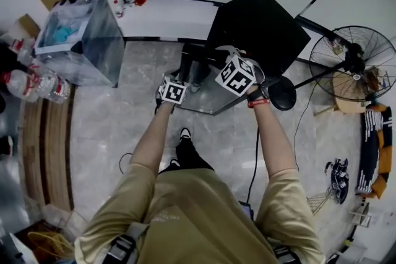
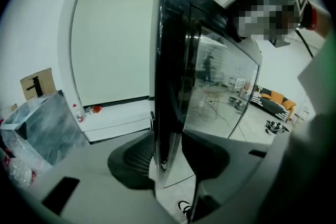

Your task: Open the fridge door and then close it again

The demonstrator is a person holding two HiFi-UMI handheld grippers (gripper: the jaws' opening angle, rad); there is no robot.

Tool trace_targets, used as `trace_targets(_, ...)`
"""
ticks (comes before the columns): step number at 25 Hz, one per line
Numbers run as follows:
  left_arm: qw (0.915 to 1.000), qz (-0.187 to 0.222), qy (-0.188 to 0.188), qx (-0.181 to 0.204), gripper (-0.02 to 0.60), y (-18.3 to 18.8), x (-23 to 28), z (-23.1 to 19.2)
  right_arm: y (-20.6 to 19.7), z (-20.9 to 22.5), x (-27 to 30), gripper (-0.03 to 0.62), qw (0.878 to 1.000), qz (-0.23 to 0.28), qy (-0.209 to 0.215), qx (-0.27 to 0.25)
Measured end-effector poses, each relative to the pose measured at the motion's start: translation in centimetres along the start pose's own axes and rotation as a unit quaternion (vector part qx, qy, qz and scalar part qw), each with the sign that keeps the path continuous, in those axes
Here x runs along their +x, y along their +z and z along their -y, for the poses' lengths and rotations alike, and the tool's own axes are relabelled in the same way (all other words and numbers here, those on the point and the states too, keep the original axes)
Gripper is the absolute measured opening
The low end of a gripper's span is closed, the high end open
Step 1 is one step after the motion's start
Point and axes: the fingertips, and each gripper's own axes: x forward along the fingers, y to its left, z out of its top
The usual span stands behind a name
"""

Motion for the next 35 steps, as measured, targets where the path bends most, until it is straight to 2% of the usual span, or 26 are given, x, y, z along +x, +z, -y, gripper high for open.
trace_targets(5, 0.9999, -0.001, 0.012, -0.002, 0.156, -1.2, -1.4, 1.1, -0.2, -1.4, -1.2, 0.209, 1.0, 0.006, 0.006, -0.019)
trace_targets(15, 0.9987, -0.01, 0.042, -0.028, 0.15, -4.2, -4.6, 3.0, -0.1, -4.9, -2.8, 0.207, 0.998, 0.026, 0.028, -0.052)
trace_targets(35, 0.9905, -0.002, 0.106, -0.087, 0.14, -8.6, -10.1, 9.3, -1.5, -10.5, -7.4, 0.215, 0.988, 0.077, 0.06, -0.123)
